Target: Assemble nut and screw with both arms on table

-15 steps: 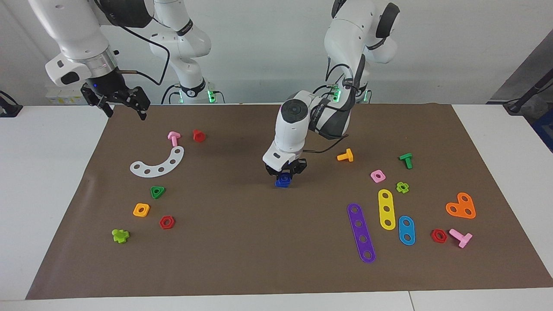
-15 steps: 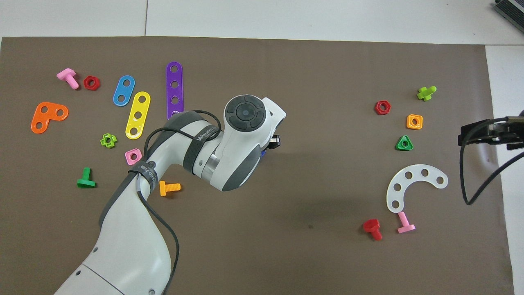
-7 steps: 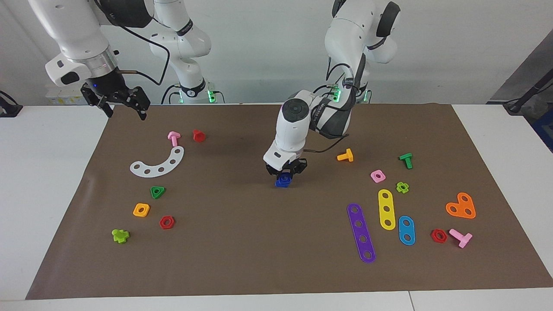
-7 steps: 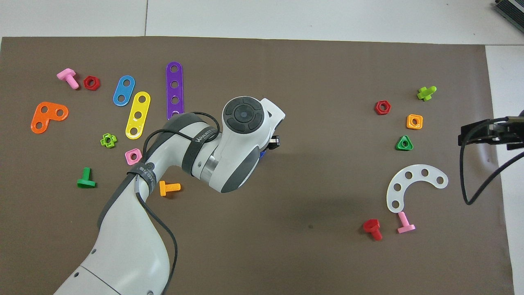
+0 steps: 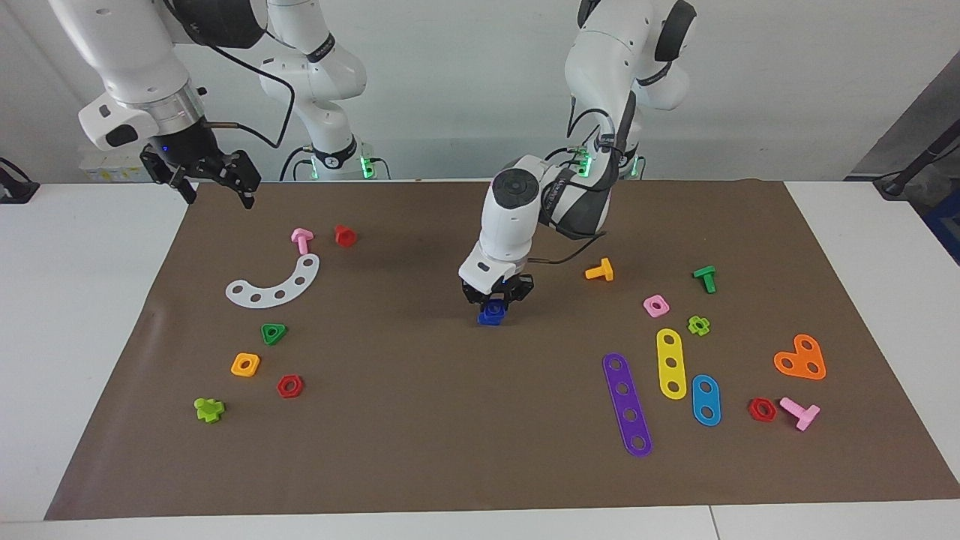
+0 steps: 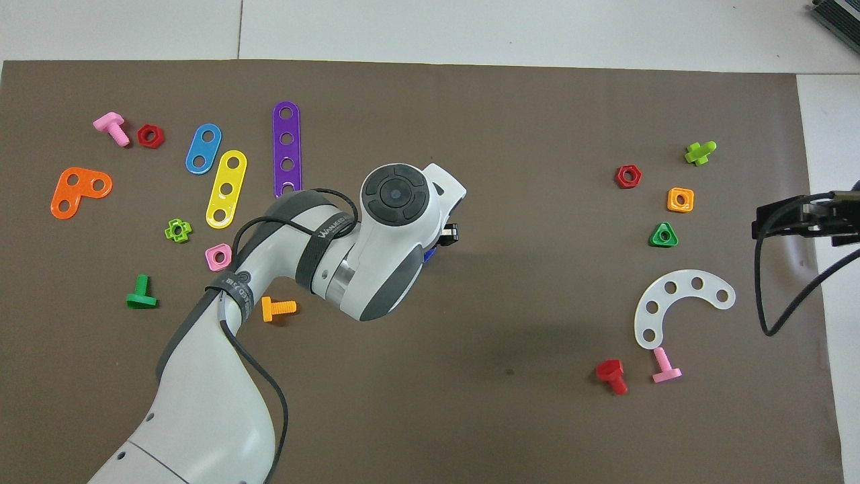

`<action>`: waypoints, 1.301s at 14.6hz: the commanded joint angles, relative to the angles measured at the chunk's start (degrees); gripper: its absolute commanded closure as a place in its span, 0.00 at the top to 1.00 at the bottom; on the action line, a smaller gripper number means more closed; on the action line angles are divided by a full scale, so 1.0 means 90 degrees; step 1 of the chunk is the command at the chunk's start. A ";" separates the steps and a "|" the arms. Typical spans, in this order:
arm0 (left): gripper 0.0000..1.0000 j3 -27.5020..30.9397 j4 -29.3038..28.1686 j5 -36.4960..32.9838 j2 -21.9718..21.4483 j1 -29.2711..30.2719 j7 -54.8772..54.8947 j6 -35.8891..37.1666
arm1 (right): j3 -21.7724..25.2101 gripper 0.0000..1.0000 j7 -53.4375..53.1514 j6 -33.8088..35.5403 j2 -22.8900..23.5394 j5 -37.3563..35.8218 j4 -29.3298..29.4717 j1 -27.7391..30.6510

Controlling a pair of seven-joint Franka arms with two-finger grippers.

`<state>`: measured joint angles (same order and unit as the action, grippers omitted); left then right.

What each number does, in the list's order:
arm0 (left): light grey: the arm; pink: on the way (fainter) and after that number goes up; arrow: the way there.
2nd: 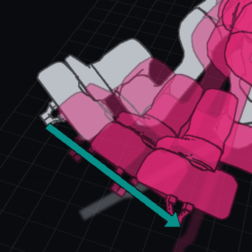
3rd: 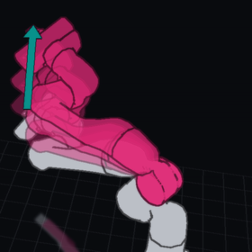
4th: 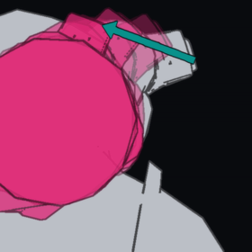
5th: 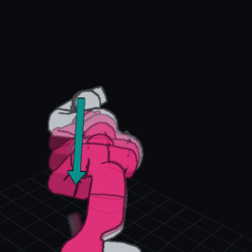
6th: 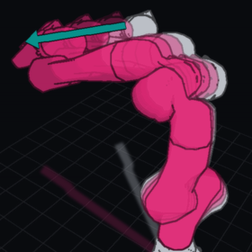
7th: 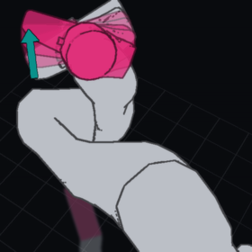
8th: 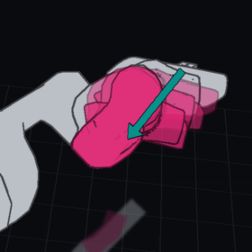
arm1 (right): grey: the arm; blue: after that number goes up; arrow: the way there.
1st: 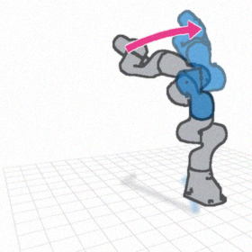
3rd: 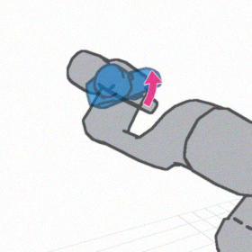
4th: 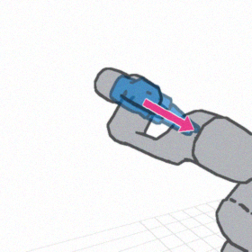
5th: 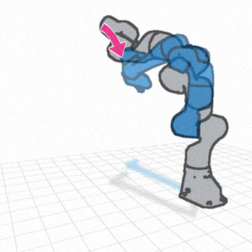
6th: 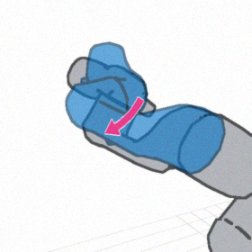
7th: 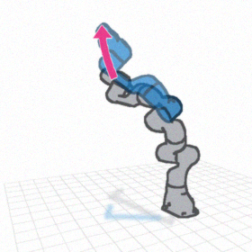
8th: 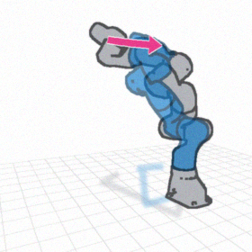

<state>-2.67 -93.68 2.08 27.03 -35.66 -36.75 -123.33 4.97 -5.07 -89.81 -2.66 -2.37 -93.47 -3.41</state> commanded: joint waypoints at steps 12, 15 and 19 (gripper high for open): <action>0.00 0.0042 0.0487 0.0491 0.0238 0.0026 -0.0019 0.0812 | -0.0015 1.00 -0.0012 0.0038 -0.0134 0.0166 -0.0112 0.0017; 0.00 0.0042 0.0526 0.0511 0.0248 0.0026 -0.0028 0.0793 | -0.0006 1.00 -0.0012 0.0038 -0.0134 0.0166 -0.0112 0.0017; 0.00 0.0052 0.0381 0.0501 0.0258 -0.0022 -0.0038 0.0355 | -0.0006 1.00 -0.0012 0.0038 -0.0134 0.0166 -0.0112 0.0017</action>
<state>-2.41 -90.98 5.70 28.16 -35.52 -36.75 -118.57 4.97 -5.07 -89.81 -2.66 -2.37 -93.47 -3.41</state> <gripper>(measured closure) 0.537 0.000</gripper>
